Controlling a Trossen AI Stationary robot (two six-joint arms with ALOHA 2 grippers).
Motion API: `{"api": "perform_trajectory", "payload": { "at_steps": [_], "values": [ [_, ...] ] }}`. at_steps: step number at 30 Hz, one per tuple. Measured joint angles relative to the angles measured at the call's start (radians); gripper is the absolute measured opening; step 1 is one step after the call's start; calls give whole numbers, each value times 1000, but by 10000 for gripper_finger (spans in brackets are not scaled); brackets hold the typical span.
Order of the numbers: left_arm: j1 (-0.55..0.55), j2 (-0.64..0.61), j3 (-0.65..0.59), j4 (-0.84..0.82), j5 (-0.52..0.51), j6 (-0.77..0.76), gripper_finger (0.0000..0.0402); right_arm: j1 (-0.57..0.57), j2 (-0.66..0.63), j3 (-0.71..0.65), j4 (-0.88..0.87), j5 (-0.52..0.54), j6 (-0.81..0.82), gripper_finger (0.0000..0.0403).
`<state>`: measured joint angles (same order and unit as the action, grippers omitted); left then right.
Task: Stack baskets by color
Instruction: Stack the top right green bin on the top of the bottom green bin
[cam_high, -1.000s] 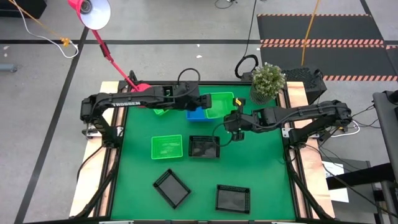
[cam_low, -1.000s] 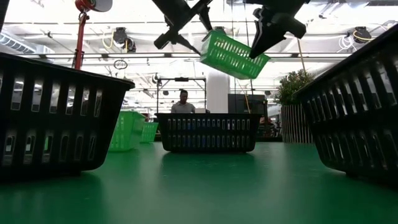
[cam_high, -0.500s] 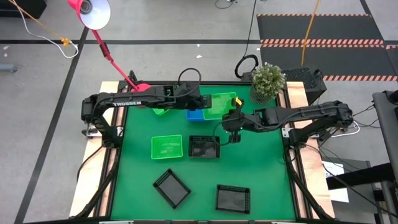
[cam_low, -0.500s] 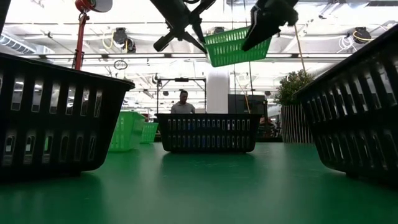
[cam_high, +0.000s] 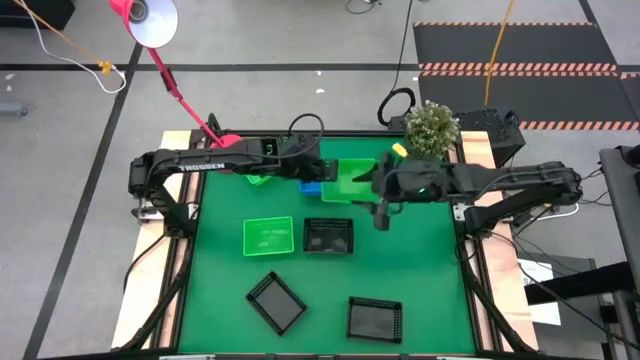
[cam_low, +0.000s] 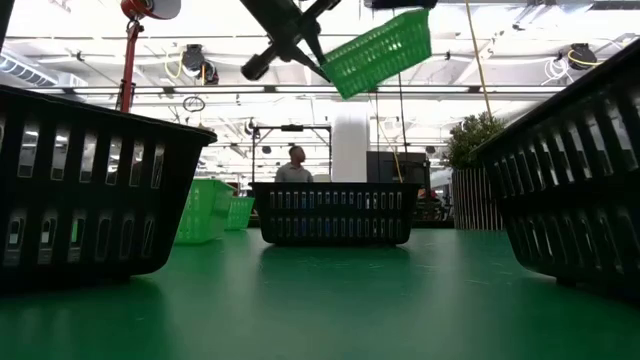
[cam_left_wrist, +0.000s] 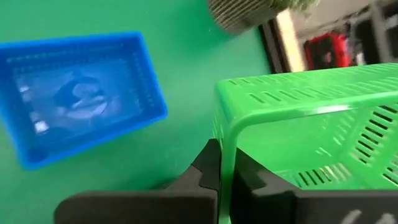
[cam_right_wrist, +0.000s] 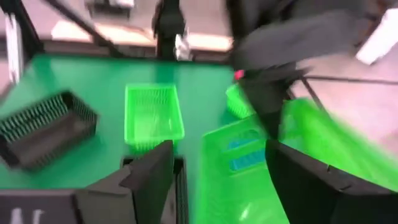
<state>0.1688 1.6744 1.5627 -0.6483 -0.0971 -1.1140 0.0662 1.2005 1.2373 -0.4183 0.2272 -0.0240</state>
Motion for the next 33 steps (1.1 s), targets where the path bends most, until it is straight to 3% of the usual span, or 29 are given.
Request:
{"api": "perform_trajectory", "payload": {
  "at_steps": [9, 14, 26, 33],
  "values": [
    [-9, -115, 1, -216, 27, 18, 7, -18, -170, 0, 39, 10, 112, 253],
    [-29, -206, 1, -347, 62, -2, 3, -48, -235, 0, 2, 65, 144, 253],
    [-128, -354, 0, -712, 75, -258, 9, -122, -270, 0, -129, 86, 144, 253],
    [-172, -374, -53, -795, 84, -334, 7, -122, -269, 0, -134, 86, 143, 253]
  ]
}}
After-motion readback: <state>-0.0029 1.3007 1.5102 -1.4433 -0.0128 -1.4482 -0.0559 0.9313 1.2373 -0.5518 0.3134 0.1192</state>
